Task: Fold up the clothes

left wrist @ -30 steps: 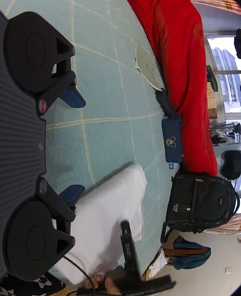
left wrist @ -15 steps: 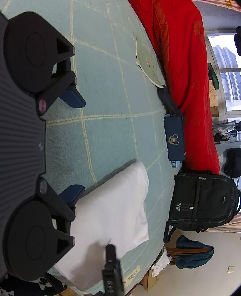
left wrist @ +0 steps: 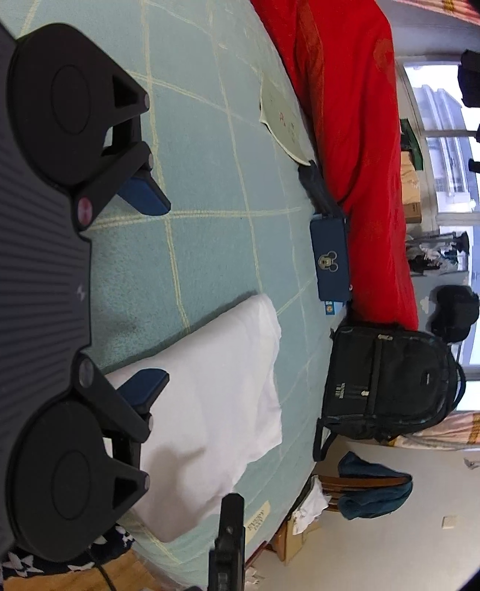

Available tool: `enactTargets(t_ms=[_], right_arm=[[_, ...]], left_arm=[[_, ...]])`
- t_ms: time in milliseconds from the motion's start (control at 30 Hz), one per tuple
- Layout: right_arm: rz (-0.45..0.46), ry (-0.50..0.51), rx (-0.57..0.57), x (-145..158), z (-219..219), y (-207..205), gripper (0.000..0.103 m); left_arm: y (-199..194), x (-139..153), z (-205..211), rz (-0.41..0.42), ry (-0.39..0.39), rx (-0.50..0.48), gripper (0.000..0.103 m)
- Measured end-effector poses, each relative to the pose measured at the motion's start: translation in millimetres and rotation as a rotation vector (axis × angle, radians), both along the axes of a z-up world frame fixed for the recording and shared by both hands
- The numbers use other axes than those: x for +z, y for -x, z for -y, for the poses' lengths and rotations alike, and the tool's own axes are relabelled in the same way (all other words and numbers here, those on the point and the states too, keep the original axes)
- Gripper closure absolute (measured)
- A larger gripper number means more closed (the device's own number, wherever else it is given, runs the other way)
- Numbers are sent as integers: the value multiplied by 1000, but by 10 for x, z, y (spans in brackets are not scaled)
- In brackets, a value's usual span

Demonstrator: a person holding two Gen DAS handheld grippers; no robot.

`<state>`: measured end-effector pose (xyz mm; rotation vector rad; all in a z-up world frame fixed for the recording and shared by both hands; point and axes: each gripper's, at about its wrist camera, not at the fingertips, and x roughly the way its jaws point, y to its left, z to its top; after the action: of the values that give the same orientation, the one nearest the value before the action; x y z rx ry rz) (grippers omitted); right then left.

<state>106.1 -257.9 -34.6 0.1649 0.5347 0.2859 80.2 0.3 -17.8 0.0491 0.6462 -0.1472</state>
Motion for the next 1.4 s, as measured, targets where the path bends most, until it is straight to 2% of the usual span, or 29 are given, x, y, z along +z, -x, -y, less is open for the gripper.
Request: enactTargets(t_ms=[67, 167, 267, 400, 533, 600, 667, 733, 967, 1033, 1100, 1233, 1400], right_arm=[[11, -11, 65, -9, -79, -6, 3], [-68, -8, 55, -193, -122, -63, 2], [-159, -5, -42, -396, -42, -127, 3], [-102, -44, -30, -271, 3, 162, 3], [-37, -46, 79, -198, -175, 332, 0], [-64, -26, 93, -282, -269, 311, 0], [-138, 31, 46, -403, -353, 221, 0], [-165, 88, 6, -454, -427, 262, 0], [-64, 189, 62, -269, -777, 283, 0], [-61, 217, 90, -336, -884, 250, 0], [-100, 258, 101, -431, -964, 294, 0], [-98, 273, 121, -422, -937, 426, 0], [44, 248, 109, -151, -745, 301, 0]], left_arm=[[41, 8, 9, -1, 13, -4, 13], [130, -1, 20, -12, 31, -11, 13], [224, -3, 8, -15, 41, -8, 13], [260, -11, 19, -20, 63, 3, 13], [310, -49, 47, -21, 94, -1, 13], [355, -76, 57, -26, 95, 2, 13], [404, -92, 42, -31, 84, 14, 13], [451, -104, 16, -34, 70, 28, 13], [461, -126, -43, -38, 48, 64, 13], [461, -135, -37, -39, 49, 59, 13], [465, -143, -30, -39, 38, 58, 13], [469, -165, -31, -35, 20, 62, 13], [432, -190, -12, -40, 33, 70, 13]])
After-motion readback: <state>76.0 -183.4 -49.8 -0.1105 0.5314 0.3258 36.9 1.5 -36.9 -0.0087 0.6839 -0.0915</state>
